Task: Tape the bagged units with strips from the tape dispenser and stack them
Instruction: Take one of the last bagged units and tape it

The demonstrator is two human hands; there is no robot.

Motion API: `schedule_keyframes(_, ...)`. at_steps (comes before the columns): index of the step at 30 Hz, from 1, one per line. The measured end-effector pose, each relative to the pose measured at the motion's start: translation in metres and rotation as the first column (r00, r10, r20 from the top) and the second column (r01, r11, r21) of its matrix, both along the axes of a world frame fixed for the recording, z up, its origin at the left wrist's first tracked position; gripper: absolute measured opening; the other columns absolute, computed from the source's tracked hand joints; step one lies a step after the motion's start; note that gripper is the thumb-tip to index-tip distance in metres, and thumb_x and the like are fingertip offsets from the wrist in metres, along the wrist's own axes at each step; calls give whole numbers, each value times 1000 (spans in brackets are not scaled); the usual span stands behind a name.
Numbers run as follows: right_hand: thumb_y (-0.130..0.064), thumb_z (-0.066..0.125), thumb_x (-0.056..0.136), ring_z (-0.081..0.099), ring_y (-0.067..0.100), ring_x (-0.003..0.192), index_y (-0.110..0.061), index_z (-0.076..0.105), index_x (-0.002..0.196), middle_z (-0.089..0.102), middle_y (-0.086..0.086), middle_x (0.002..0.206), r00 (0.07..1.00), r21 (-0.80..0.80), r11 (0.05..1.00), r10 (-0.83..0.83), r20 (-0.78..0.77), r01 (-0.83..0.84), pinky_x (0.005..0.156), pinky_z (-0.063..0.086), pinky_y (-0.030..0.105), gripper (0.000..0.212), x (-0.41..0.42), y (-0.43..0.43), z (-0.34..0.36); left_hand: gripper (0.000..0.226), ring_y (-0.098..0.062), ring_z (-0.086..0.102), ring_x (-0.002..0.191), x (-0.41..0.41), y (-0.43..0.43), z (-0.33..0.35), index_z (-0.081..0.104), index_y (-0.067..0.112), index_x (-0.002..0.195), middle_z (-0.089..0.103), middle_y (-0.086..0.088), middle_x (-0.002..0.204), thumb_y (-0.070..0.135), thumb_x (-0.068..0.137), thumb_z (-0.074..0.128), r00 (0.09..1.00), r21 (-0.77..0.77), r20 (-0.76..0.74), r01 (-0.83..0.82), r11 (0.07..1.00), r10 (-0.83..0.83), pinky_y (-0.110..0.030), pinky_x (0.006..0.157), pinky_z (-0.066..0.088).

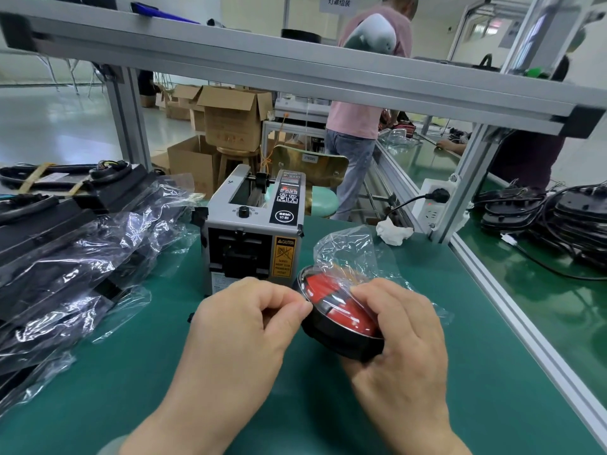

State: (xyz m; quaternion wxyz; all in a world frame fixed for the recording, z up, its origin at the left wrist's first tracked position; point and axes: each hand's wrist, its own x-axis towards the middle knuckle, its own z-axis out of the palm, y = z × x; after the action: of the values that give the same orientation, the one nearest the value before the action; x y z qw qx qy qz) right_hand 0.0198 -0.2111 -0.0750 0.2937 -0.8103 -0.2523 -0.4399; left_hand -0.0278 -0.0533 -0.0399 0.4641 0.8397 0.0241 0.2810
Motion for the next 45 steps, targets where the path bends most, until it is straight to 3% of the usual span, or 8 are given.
schedule_keyframes(8, -6, 90, 47, 56, 22, 95, -13, 69, 100, 66, 2, 104, 999, -35, 999, -31, -9, 30, 81, 44, 36, 57, 1, 1, -1, 23, 5, 49, 79, 5, 7, 0, 50, 31, 65, 54, 32, 81, 45, 83, 45, 994, 236, -78, 98, 967, -81, -15, 57, 33)
schedule_keyframes(15, -8, 91, 48, 59, 26, 91, -10, 70, 100, 66, 2, 104, 999, -39, 999, -17, -50, 15, 76, 51, 43, 56, 1, 0, -1, 22, 5, 53, 58, 7, 10, -1, 64, 37, 66, 60, 27, 67, 21, 78, 70, 994, 55, 2, 108, 993, -108, -3, 56, 36)
schedule_keyframes(21, -17, 82, 55, 57, 21, 93, -21, 64, 104, 63, -4, 105, 998, -57, 997, 44, -44, -46, 75, 50, 41, 52, 2, -2, 2, 24, 3, 53, 55, 14, 25, 10, 64, 36, 60, 61, 25, 62, 22, 76, 74, 964, 166, -113, 257, 952, -241, -6, 53, 38)
schedule_keyframes(26, -16, 84, 55, 60, 23, 92, -18, 65, 103, 64, -3, 105, 996, -69, 995, 68, -50, -72, 75, 51, 42, 51, 2, -4, 3, 16, -1, 49, 48, 18, 29, 15, 66, 40, 77, 60, 15, 55, 26, 77, 73, 944, 165, -157, 316, 934, -292, -9, 48, 37)
schedule_keyframes(32, -16, 88, 54, 60, 22, 91, -25, 60, 105, 63, -5, 105, 994, -84, 993, 80, -69, -85, 75, 50, 41, 59, 2, -5, 2, 22, 2, 54, 56, 18, 28, 15, 66, 35, 60, 62, 22, 61, 22, 74, 76, 946, 194, -147, 315, 929, -290, -6, 53, 38)
schedule_keyframes(37, -15, 88, 56, 61, 23, 91, -17, 69, 100, 65, -4, 104, 992, -111, 990, 82, -91, -92, 75, 50, 41, 49, 4, -3, 0, 27, 7, 52, 79, 20, 33, 17, 51, 38, 66, 56, 33, 86, 26, 86, 63, 915, 418, -217, 403, 814, -341, -6, 65, 37)
schedule_keyframes(41, -14, 86, 54, 61, 23, 93, -17, 69, 101, 65, -5, 105, 990, -94, 993, 62, -125, -74, 76, 51, 42, 50, 3, -3, 0, 27, 9, 49, 76, 17, 30, 9, 45, 38, 70, 52, 36, 85, 23, 90, 56, 918, 375, -159, 397, 837, -364, -4, 66, 35)
schedule_keyframes(45, -19, 76, 58, 60, 23, 94, -17, 68, 100, 65, -5, 103, 986, -45, 997, 52, -157, -60, 78, 51, 41, 43, 1, -4, 4, 25, 1, 52, 60, 16, 27, -1, 58, 34, 73, 60, 22, 69, 14, 86, 65, 954, 155, -32, 300, 941, -299, -5, 57, 37)
